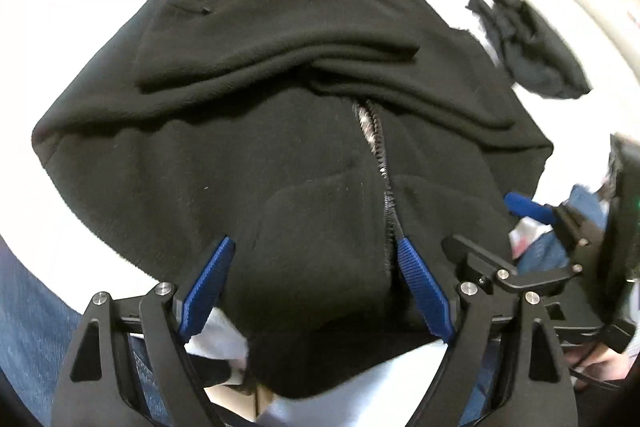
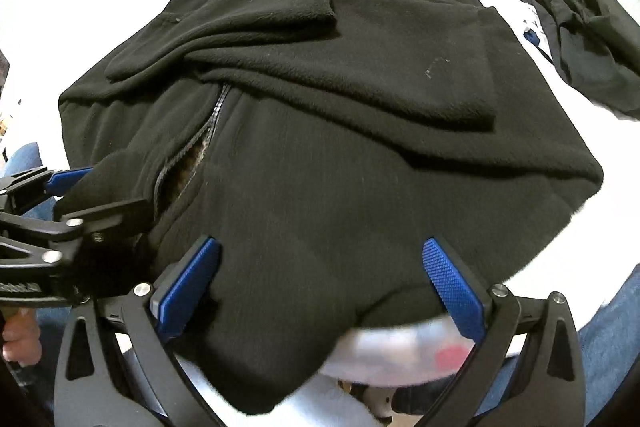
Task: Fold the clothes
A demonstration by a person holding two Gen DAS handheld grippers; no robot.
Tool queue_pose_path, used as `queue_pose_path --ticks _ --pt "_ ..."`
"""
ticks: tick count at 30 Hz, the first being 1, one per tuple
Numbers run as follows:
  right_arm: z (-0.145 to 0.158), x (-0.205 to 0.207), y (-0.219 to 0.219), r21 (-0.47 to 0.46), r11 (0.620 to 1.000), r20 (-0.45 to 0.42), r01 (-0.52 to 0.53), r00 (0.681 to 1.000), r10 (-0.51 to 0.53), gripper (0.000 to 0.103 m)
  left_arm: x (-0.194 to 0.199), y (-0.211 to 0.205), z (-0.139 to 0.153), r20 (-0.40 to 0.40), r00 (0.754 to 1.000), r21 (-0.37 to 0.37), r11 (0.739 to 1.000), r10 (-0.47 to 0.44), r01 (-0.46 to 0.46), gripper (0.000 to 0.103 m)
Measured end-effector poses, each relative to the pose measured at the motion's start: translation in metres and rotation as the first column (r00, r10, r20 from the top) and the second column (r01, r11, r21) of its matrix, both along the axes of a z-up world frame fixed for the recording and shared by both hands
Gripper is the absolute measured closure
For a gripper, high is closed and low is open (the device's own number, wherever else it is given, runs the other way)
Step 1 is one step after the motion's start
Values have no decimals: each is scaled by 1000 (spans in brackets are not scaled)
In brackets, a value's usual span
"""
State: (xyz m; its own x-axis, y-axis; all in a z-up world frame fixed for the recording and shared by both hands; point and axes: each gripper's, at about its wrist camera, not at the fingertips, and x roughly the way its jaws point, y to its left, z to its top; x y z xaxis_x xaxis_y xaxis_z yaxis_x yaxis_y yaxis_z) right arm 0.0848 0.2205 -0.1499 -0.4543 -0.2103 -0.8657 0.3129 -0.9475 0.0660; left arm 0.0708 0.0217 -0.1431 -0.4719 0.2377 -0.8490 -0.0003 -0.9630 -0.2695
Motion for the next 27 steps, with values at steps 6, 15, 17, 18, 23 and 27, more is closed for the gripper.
queue_pose_path --ticks 6,15,17,18,23,27 --pt "32 -19 11 -88 996 -7 22 1000 -22 1 -37 5 16 -13 998 -71 995 66 -67 17" --pt "-6 -46 -18 43 995 -27 87 996 -85 0 -50 5 -23 56 985 -46 985 166 -164 15" --pt "-8 -33 -22 68 995 -94 75 993 -69 0 -39 5 -25 55 984 -36 985 170 -168 15" --pt "-7 -31 -22 70 995 -93 73 993 -66 0 -36 5 -27 59 984 -32 985 169 -168 15" --pt "-6 -25 -15 24 997 -69 75 995 -73 0 -29 6 -28 69 984 -14 986 164 -164 15" --pt "-5 -11 -13 27 998 -64 61 996 -59 0 -19 2 -27 102 980 8 985 171 -172 15"
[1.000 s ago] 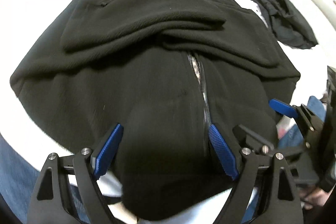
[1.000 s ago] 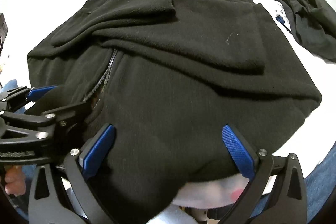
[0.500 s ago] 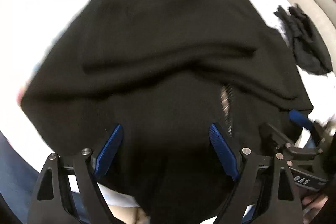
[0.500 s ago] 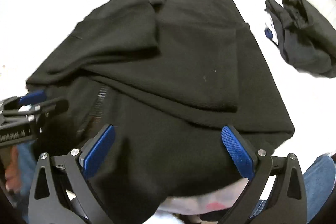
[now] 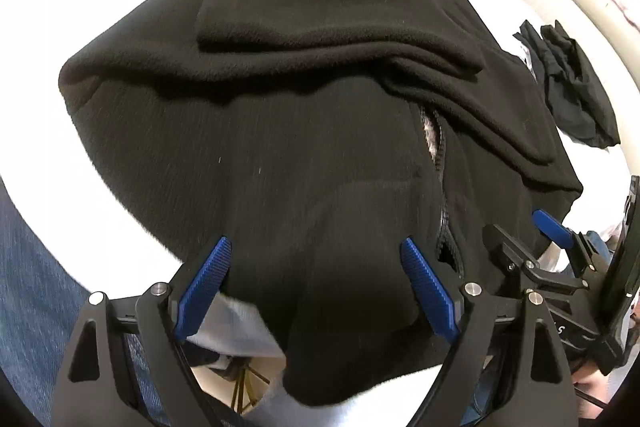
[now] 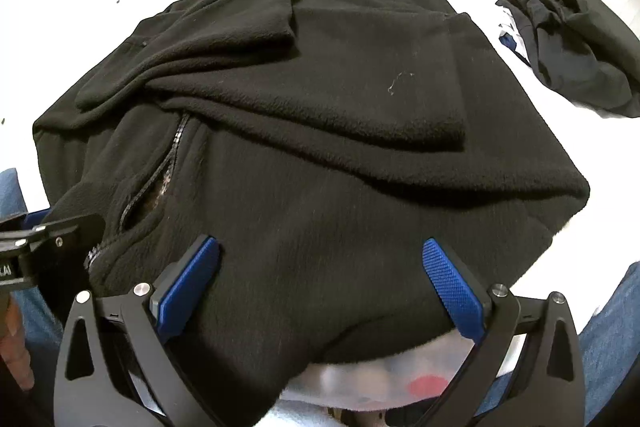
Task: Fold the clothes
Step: 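Lift the folded jacket with both grippers and fold it over itself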
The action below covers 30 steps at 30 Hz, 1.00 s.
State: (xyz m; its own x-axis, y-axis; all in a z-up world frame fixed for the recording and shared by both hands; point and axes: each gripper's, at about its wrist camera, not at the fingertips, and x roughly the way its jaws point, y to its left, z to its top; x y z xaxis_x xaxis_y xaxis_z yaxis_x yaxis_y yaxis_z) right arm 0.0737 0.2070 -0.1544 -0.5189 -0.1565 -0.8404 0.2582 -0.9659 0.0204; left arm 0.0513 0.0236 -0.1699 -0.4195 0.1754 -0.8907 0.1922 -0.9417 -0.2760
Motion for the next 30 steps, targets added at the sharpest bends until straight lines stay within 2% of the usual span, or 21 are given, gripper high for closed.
queue_pose_path --ticks 5,11,14,18,20,23,24,25,27,30 --pt "5 14 6 -9 1000 3 -4 1000 4 0 14 -18 -4 -2 998 133 989 60 -59 15" --pt "4 14 34 -118 993 17 25 1000 -23 0 20 -48 -3 -36 978 262 946 205 -188 15" --pt "9 18 45 -177 983 27 52 998 -48 0 16 -44 -4 -52 976 270 943 214 -192 15" --pt "17 30 66 -272 955 49 116 993 -107 1 33 -54 14 -138 962 256 947 237 -196 15" --pt "12 34 81 -320 929 104 185 982 -160 1 46 -66 20 -172 942 268 934 288 -237 15" --pt "-4 36 105 -386 869 228 310 945 -236 1 44 -80 10 -132 919 311 896 372 -318 15" --pt "-11 35 112 -397 848 267 353 928 -261 1 42 -81 4 -97 922 297 895 375 -332 18" --pt "-16 33 118 -405 828 297 388 912 -282 2 39 -82 -2 -62 924 284 894 377 -346 25" --pt "-17 32 124 -424 806 310 413 903 -299 2 35 -78 -5 -43 930 251 905 365 -343 28" --pt "-10 34 118 -409 828 264 385 918 -296 2 35 -70 -1 -85 940 286 912 329 -294 36"
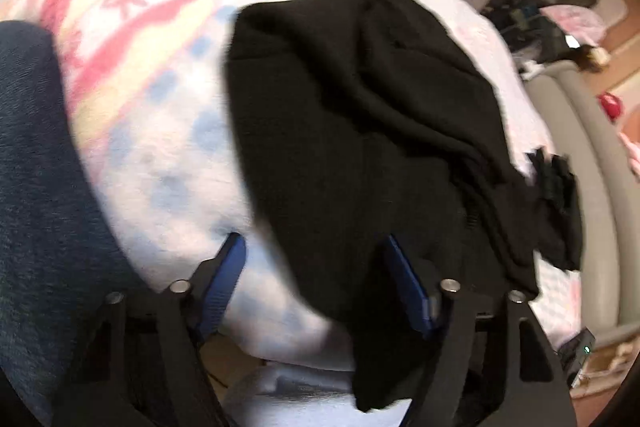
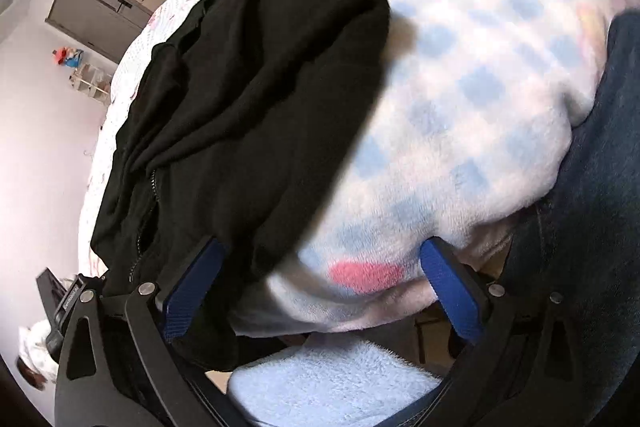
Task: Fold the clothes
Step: 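Lift the folded jacket with both grippers and fold it over itself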
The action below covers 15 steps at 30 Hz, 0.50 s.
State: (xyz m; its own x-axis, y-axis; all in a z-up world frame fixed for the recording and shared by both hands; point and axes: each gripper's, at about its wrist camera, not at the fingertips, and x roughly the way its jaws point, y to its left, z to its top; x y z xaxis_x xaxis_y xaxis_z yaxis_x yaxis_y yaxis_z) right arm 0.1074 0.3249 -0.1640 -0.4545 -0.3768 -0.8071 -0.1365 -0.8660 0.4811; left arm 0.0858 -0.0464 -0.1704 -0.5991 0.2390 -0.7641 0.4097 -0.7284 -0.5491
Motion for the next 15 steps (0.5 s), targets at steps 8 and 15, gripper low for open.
queue_pose_path --ticks 8,15 --pt "22 -10 -37 12 978 -152 -211 966 210 3 -5 -4 2 -30 999 33 999 -25 26 45" --pt "14 -41 -18 24 993 -105 -115 988 117 29 -12 -16 -5 -1 999 92 995 -41 41 45"
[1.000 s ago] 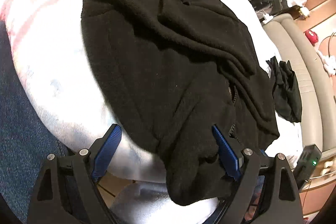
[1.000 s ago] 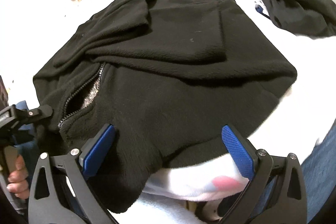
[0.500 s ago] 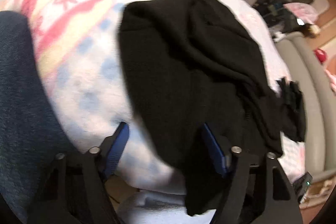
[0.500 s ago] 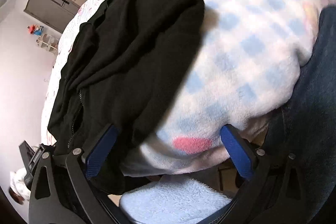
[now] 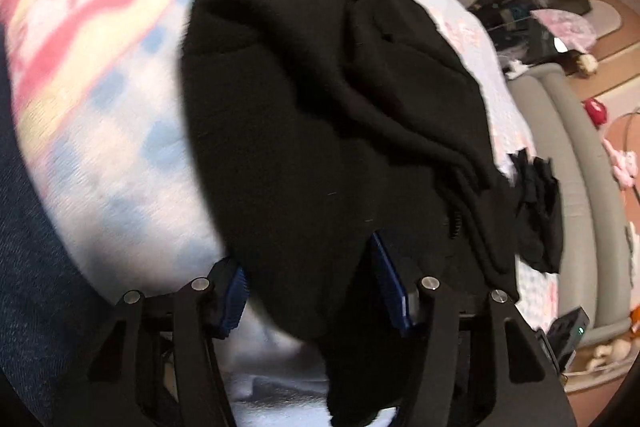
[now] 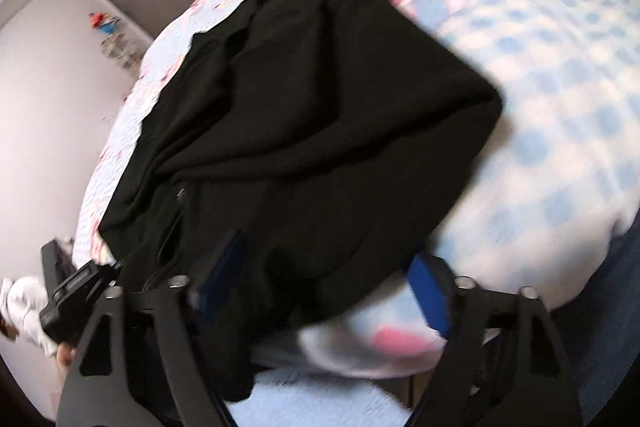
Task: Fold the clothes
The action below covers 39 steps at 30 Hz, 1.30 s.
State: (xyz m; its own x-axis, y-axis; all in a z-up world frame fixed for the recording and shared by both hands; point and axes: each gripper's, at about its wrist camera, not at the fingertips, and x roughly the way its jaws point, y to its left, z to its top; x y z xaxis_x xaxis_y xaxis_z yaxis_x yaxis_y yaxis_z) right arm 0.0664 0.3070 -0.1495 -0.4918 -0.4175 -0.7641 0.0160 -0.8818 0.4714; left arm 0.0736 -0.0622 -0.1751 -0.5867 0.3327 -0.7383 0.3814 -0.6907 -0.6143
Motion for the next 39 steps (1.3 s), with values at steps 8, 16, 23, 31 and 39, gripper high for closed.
queue_pose_path --ticks 8,16,23,31,39 --pt "6 -16 -5 -92 993 -49 -74 996 69 29 -9 -9 21 -112 991 67 994 -78 86 45" --pt "-15 -30 -23 -27 995 -2 -96 995 96 19 -19 -11 -3 -46 998 106 993 -38 43 37" --pt "14 -34 -23 -151 976 -115 -158 983 141 16 -49 -4 17 -134 984 73 989 -118 128 35" --pt "-24 -44 -30 -119 983 -11 -142 990 142 1 -55 4 -6 -36 992 18 993 -117 118 46" --pt "-15 -51 -47 -62 990 24 -128 991 130 14 -64 2 -5 -44 996 143 986 -79 84 37"
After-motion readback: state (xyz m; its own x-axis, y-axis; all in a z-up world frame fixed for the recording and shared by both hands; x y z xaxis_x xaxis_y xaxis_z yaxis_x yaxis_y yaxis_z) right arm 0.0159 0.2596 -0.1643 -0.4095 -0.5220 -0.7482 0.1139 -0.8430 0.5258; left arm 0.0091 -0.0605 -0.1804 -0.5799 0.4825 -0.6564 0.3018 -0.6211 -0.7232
